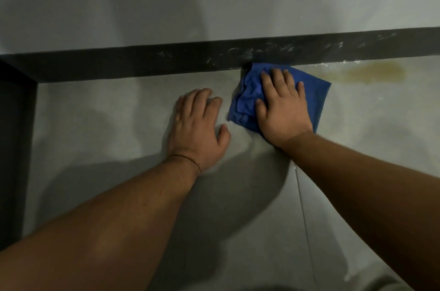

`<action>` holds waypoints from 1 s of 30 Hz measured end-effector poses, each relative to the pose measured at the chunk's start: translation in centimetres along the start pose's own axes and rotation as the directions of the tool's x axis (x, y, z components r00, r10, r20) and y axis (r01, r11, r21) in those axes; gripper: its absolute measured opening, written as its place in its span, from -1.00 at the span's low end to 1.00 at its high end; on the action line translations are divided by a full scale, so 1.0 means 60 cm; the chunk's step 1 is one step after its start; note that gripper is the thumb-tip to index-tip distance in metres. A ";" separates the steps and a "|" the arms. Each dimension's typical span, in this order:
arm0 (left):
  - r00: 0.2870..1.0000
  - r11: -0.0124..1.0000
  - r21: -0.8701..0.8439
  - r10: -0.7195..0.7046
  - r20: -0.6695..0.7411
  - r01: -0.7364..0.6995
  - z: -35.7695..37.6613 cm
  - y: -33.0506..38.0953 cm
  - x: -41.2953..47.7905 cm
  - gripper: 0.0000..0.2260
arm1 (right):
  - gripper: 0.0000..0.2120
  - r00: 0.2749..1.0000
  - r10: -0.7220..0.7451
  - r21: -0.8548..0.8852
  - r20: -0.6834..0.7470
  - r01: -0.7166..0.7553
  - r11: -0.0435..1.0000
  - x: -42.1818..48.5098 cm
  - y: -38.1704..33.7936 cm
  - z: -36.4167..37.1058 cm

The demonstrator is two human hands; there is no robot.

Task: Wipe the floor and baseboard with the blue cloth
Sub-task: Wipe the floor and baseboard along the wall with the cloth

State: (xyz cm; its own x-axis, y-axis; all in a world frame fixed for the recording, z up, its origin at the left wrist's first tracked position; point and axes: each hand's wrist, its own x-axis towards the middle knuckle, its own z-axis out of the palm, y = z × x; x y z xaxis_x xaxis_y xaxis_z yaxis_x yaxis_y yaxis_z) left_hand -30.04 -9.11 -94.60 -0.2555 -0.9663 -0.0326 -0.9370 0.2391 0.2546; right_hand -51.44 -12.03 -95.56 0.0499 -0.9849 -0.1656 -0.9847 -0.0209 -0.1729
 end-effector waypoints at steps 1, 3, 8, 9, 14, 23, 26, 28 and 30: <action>1.000 1.000 -0.007 0.001 -0.005 -0.001 0.000 0.000 0.000 -0.45 | -0.39 0.996 -0.085 -0.004 0.011 0.085 0.996 -0.013 0.011 -0.003; 1.000 1.000 -0.013 0.002 -0.007 -0.002 -0.002 -0.002 0.000 -0.45 | -0.40 0.978 -0.207 -0.001 0.038 0.207 0.978 -0.038 0.041 -0.008; 1.000 1.000 -0.015 0.004 -0.010 -0.004 0.002 -0.004 -0.001 -0.46 | -0.39 0.999 -0.007 -0.018 -0.035 0.007 1.000 -0.034 0.055 -0.012; 1.000 1.000 -0.008 0.004 -0.013 -0.004 0.003 -0.004 0.000 -0.46 | -0.38 0.998 0.039 -0.019 -0.041 -0.040 0.999 -0.020 0.041 -0.011; 1.000 1.000 -0.010 -0.009 0.011 0.009 0.000 -0.002 0.002 -0.43 | -0.34 0.990 0.141 0.018 -0.011 -0.141 0.990 0.017 -0.015 -0.010; 0.993 0.991 -0.129 -0.050 -0.107 0.036 -0.017 -0.053 -0.011 -0.51 | -0.39 0.991 0.107 -0.030 -0.078 -0.109 0.994 0.011 -0.015 -0.015; 0.994 0.992 -0.110 -0.072 -0.081 0.063 -0.015 -0.062 -0.016 -0.50 | -0.38 0.990 0.117 -0.020 -0.078 -0.119 0.993 0.029 -0.046 -0.013; 0.998 0.996 -0.076 -0.043 -0.053 0.039 -0.012 -0.056 -0.014 -0.48 | -0.39 0.992 0.096 -0.025 -0.085 -0.099 0.995 0.031 -0.063 -0.011; 0.998 0.997 -0.078 -0.030 -0.049 0.026 -0.012 -0.055 -0.012 -0.48 | -0.38 0.997 0.015 0.001 -0.073 -0.015 1.000 0.032 -0.092 -0.010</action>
State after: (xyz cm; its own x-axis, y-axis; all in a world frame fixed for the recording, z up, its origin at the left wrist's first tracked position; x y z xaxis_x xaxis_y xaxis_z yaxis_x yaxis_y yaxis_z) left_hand -26.59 -9.27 -94.74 -0.2152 -0.9765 0.0072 -0.9219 0.2056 0.3285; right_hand -46.01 -13.93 -94.35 0.0224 -0.9950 -0.0968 -0.9853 -0.0055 -0.1710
